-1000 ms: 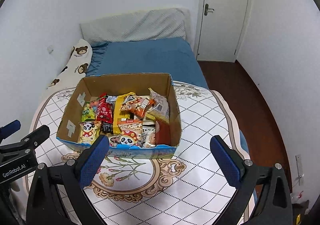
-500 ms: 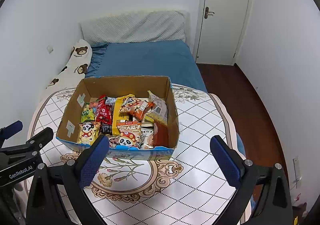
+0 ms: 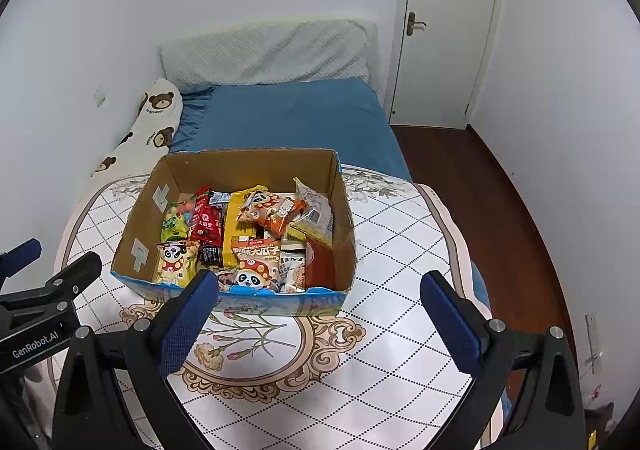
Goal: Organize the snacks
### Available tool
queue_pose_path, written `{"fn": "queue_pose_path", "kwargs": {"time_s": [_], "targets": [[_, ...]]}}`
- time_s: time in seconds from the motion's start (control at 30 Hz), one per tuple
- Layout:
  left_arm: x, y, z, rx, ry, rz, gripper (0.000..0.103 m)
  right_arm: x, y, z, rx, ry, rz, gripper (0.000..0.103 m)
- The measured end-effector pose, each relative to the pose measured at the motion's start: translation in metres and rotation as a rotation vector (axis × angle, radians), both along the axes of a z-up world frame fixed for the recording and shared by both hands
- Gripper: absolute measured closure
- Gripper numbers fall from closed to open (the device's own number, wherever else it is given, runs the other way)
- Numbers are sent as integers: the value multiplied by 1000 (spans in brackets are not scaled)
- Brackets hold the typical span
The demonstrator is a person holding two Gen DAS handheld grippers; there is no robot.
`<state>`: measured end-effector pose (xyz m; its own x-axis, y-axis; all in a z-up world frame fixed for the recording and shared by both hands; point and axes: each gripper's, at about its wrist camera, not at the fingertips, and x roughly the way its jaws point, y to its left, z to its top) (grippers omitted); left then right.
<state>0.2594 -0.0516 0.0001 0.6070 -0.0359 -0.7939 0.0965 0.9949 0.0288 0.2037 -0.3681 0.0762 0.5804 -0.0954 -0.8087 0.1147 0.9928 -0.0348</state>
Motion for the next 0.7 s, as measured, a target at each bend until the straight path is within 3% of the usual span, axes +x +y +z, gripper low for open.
{"fn": "queue_pose_path", "kwargs": {"time_s": [0.7], "targets": [[-6,-2,0,7,-9,-11,1,-8,-4,1,15,12,-13,0]]}}
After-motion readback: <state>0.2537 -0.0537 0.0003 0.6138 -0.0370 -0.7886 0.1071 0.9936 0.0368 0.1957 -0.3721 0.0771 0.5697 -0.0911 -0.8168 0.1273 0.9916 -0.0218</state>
